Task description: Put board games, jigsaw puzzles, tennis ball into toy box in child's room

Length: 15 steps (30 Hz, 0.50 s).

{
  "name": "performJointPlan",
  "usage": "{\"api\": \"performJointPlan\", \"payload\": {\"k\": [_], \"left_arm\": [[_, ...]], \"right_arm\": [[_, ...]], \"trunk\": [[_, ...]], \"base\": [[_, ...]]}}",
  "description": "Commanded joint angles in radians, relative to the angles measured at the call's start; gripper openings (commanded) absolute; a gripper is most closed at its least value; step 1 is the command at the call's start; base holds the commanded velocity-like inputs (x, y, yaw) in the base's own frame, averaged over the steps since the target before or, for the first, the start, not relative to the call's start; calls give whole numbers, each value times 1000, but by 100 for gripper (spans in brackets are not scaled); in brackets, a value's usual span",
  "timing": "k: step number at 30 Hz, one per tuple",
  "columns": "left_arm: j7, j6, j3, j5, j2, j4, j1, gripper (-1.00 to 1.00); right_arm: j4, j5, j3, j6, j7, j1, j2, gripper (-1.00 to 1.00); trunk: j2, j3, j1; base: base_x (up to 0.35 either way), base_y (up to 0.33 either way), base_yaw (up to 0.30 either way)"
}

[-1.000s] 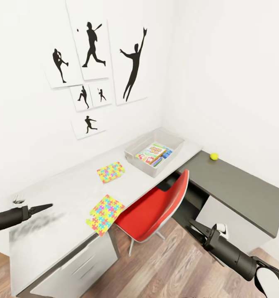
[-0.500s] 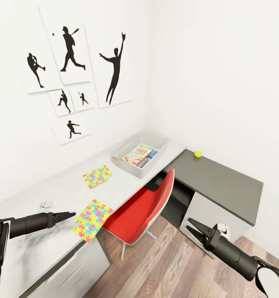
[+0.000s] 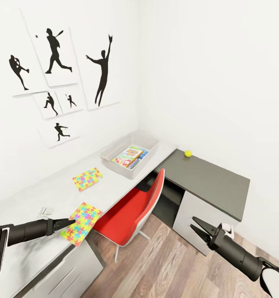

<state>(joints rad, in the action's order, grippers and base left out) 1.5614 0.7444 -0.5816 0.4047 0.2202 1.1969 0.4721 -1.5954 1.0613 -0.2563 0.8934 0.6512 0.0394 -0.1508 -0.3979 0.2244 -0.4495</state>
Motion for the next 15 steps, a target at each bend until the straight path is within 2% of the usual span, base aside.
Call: {"api": "performJointPlan", "payload": {"k": [1, 8, 15], "left_arm": [[9, 11, -2, 10, 0, 1, 1, 100], [9, 12, -3, 10, 0, 1, 0, 100], [9, 14, -4, 9, 3, 2, 0, 100]], "right_arm": [[0, 0, -2, 6, 2, 1, 0, 100], [0, 0, -4, 6, 2, 1, 0, 100], [0, 0, -3, 6, 2, 1, 0, 100]], "trunk": [[-2, 2, -1], [-2, 2, -1], [-2, 1, -1]], "base": [[0, -52, -4], [0, -53, -1], [0, -227, 0]]}}
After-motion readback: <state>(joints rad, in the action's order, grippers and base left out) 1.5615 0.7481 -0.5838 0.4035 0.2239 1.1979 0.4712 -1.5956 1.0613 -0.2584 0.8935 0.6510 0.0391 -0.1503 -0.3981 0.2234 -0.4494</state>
